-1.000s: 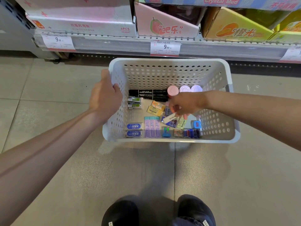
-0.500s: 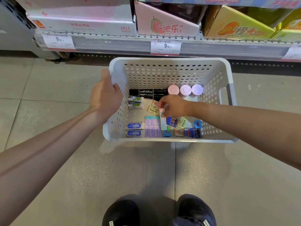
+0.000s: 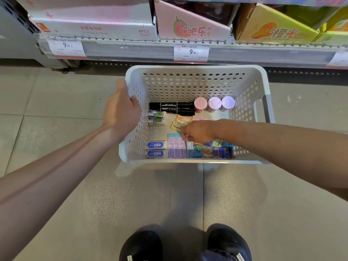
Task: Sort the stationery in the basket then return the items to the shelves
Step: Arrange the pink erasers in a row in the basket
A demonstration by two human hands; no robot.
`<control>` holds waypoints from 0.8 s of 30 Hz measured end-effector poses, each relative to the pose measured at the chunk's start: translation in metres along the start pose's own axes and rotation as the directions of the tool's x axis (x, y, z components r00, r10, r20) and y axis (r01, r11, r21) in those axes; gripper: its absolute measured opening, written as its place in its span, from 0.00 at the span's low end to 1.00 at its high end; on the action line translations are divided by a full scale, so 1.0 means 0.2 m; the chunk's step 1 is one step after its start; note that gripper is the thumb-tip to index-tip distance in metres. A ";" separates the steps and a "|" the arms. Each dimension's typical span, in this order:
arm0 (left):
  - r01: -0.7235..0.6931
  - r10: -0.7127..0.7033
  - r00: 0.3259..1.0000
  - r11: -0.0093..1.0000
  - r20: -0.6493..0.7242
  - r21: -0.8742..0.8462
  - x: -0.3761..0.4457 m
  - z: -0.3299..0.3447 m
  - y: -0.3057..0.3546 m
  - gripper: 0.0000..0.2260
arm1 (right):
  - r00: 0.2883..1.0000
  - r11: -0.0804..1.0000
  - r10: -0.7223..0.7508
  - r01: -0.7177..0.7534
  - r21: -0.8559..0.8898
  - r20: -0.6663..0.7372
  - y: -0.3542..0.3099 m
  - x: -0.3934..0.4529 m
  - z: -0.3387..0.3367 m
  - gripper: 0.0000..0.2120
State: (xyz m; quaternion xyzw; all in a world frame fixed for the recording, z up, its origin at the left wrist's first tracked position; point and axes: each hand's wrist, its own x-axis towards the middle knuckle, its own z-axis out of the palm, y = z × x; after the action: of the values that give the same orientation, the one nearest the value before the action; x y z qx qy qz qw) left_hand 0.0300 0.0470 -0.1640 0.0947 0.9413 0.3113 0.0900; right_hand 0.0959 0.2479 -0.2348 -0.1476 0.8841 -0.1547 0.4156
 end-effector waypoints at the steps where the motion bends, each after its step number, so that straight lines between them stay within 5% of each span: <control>1: -0.001 0.001 1.000 1.000 0.000 -0.002 0.00 0.00 0.00 0.08 | 1.000 1.000 0.008 -0.008 -0.006 0.001 0.01 0.00 0.00 0.10; 16: 0.003 -0.003 1.000 1.000 -0.004 -0.002 0.01 0.01 -0.01 0.09 | 0.932 0.990 0.137 -0.134 0.030 -0.337 0.00 0.01 0.08 0.09; 24: -0.011 0.011 1.000 1.000 -0.006 0.001 0.01 0.01 -0.02 0.08 | 0.930 0.994 0.099 -0.105 0.003 -0.353 -0.01 -0.01 0.10 0.11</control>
State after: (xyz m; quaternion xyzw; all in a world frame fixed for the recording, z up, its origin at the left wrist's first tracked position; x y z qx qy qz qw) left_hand 0.0278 0.0462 -0.1688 0.0990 0.9412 0.3117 0.0854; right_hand 0.1137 0.2435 -0.2444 -0.0747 0.9519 -0.1498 0.2567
